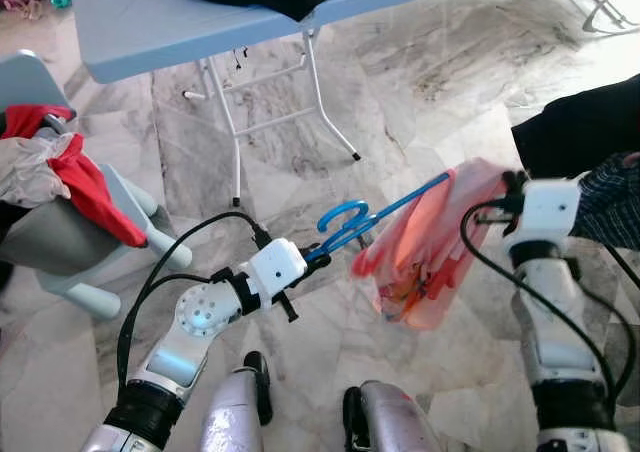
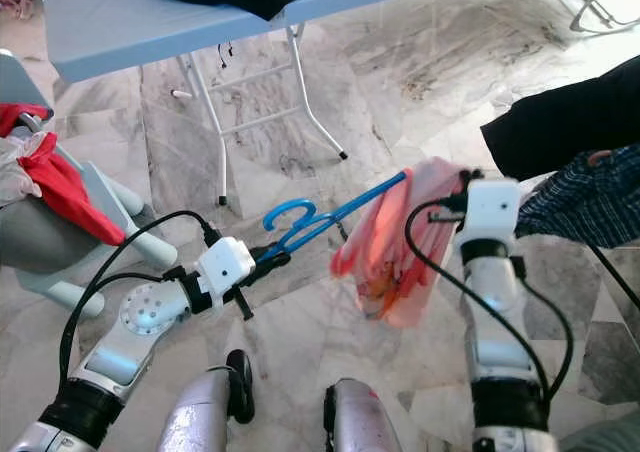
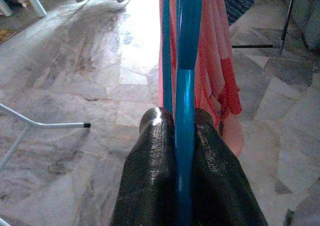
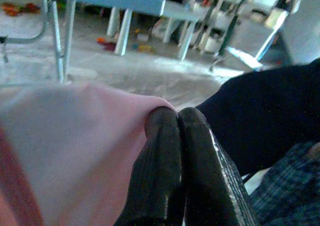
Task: Hang hanger
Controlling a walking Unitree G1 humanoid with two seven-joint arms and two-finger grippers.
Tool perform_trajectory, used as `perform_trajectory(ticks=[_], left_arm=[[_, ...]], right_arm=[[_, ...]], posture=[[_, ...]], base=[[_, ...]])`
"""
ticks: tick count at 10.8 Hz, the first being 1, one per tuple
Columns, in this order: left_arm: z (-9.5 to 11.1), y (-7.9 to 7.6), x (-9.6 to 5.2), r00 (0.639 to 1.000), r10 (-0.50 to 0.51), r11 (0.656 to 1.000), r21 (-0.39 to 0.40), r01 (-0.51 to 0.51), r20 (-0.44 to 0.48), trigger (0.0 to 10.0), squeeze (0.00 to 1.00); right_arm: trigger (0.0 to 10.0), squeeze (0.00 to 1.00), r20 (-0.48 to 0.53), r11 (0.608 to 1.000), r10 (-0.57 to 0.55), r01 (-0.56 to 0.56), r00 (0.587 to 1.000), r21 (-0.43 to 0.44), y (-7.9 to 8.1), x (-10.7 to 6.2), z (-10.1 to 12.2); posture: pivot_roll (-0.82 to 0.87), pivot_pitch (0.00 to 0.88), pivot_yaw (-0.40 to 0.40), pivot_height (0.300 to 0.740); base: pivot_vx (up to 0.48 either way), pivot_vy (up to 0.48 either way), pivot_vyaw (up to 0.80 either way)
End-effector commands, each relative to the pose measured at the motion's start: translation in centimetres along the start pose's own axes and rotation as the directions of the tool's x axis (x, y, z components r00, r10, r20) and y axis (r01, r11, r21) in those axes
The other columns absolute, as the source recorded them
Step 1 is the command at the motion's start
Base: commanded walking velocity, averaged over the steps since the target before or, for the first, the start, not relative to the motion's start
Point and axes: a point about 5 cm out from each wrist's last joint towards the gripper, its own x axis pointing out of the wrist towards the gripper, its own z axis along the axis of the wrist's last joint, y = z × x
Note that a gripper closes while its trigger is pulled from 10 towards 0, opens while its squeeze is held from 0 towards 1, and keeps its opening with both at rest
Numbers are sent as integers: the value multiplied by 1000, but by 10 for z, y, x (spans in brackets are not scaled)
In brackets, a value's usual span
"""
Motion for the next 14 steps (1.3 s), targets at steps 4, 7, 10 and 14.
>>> perform_trajectory(ticks=[4,7,10,14], left_arm=[[-34,-39,-23,966,-201,978,-87,188,-165,0,0],[-30,-24,-30,982,140,977,-141,-158,-129,0,0],[-33,3,-51,747,648,728,-171,-664,-147,9843,0],[-35,15,-50,685,712,643,-250,-724,-153,10000,0]], right_arm=[[0,0,159,986,-121,137,980,-98,-19,22,34],[0,0,134,983,-128,144,983,-114,-25,17,27],[0,0,32,999,6,-7,999,36,-16,-23,4],[0,0,-4,982,124,-122,992,146,4,-52,1]], posture=[[-97,257,-16,740],[-91,263,-17,740],[-80,251,-32,740],[-85,219,-23,740]], base=[[0,0,0],[0,0,0],[0,0,0],[0,0,0]])
